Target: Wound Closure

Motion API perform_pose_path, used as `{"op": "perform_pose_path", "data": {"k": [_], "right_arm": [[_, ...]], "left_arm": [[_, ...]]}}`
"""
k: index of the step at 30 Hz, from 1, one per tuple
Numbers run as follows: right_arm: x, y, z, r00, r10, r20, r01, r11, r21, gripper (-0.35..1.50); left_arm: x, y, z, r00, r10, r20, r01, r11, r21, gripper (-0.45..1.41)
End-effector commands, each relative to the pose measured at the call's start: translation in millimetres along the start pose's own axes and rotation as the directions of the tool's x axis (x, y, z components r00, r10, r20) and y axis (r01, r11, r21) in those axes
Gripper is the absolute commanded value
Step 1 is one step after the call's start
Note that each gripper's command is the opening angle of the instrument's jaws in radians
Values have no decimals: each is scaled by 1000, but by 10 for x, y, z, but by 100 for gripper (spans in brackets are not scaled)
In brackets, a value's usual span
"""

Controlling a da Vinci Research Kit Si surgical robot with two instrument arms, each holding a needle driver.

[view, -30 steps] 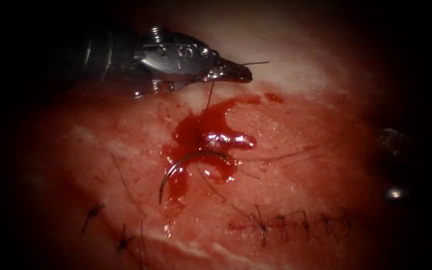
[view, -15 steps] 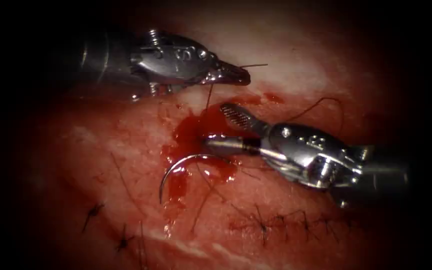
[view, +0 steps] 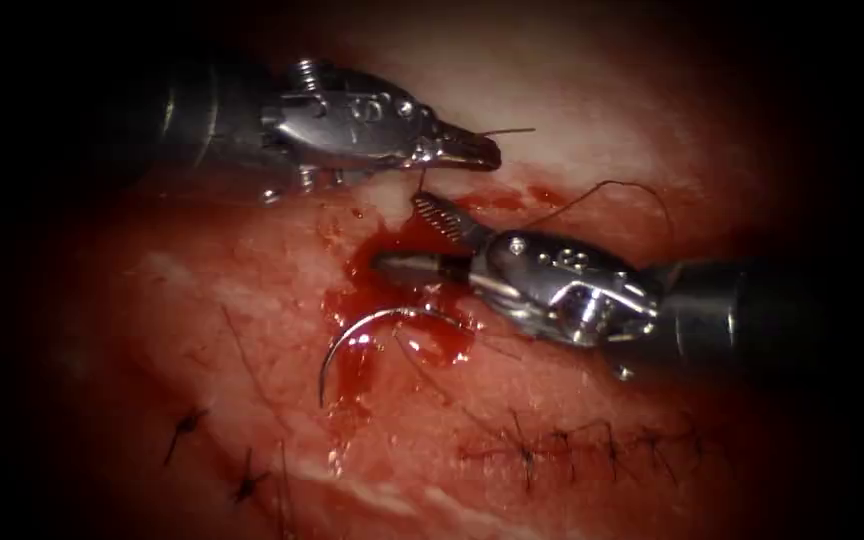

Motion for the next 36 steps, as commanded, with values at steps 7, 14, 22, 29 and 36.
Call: {"op": "perform_pose_path", "data": {"k": [7, 14, 22, 29, 36], "right_arm": [[-6, -2, 32, 1000, -20, 3, 20, 1000, -6, 135], [-15, -10, 48, 1000, -28, 1, 28, 1000, 13, 133], [-34, -10, 68, 999, -47, 15, 47, 999, 15, 133], [-43, -7, 67, 998, -56, 24, 56, 998, 17, 133], [-48, -4, 71, 998, -62, 22, 61, 998, 17, 129]], "left_arm": [[-1, 2, 9, 1000, 0, -2, 0, 1000, -5, -45], [-1, 2, 10, 1000, 0, -3, 0, 1000, -7, -45], [1, 4, 9, 1000, -2, -3, 2, 1000, -10, -45], [1, 4, 9, 1000, -3, -3, 3, 1000, -10, -45], [2, 4, 8, 1000, -3, -3, 3, 1000, -10, -45]]}}
